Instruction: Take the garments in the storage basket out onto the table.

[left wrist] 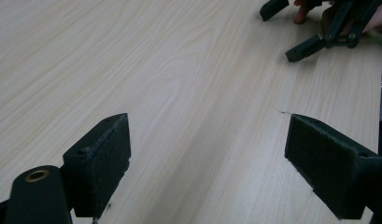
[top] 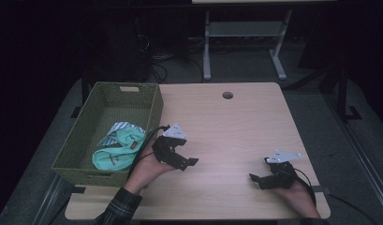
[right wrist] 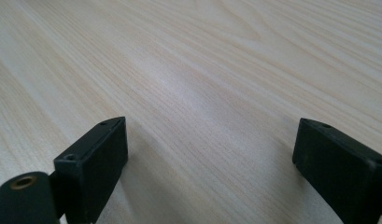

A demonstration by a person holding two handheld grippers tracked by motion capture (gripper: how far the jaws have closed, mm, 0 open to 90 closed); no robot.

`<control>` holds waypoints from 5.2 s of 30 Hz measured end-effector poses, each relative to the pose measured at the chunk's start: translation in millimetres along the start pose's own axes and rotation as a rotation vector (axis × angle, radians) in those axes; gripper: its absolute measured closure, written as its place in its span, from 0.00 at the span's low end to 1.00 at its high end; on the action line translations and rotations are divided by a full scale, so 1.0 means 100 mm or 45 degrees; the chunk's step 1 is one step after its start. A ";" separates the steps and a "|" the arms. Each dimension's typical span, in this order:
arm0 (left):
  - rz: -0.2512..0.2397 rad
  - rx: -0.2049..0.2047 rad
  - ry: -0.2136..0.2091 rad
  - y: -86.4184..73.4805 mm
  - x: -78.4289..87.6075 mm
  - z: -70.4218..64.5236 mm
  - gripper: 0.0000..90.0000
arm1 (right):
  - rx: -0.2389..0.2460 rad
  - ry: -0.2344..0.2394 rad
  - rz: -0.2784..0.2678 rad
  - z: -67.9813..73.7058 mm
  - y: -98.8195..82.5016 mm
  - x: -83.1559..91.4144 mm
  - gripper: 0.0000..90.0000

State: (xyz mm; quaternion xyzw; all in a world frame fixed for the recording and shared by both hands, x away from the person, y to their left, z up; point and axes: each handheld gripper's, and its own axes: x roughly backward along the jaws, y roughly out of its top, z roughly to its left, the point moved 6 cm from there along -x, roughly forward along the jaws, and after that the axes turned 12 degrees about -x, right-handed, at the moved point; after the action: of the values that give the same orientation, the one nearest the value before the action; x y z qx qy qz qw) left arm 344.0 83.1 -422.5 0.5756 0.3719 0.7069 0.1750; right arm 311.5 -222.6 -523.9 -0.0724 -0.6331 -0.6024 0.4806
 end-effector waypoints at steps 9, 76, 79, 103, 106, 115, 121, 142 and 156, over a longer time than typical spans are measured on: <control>-0.032 -0.006 -0.004 0.05 0.14 0.04 0.16 | 0.001 0.000 0.000 0.00 0.00 0.00 0.11; -0.054 0.136 0.212 -0.36 0.92 0.54 0.16 | -0.012 -0.003 -0.005 0.01 0.00 0.00 0.12; -0.047 0.140 0.230 -0.39 0.94 0.58 0.15 | -0.012 -0.003 -0.005 0.01 0.00 0.00 0.12; -0.047 0.209 0.354 -0.70 1.20 0.83 0.16 | -0.003 -0.003 -0.008 0.00 0.01 0.00 0.12; -0.038 0.214 0.389 -0.76 1.25 0.89 0.16 | -0.003 -0.002 -0.008 0.01 0.01 0.00 0.12; -0.001 0.232 0.437 -0.94 1.29 1.01 0.16 | 0.003 -0.001 -0.008 0.00 0.00 0.00 0.12; 0.020 0.253 0.443 -1.07 1.26 1.07 0.17 | 0.001 -0.001 -0.007 0.01 0.00 0.00 0.12; 0.185 0.231 0.350 -1.27 0.97 1.04 0.17 | 0.002 -0.001 -0.007 0.01 0.00 0.00 0.12; 0.362 0.182 0.225 -1.35 0.78 0.95 0.20 | 0.003 -0.001 -0.007 0.01 0.00 0.00 0.12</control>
State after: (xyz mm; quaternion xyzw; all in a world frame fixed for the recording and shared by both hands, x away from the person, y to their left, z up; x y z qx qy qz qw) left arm 387.6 256.6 -461.6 0.5690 0.3500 0.7441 -0.0015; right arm 311.7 -221.8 -523.7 -0.0701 -0.6343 -0.6030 0.4787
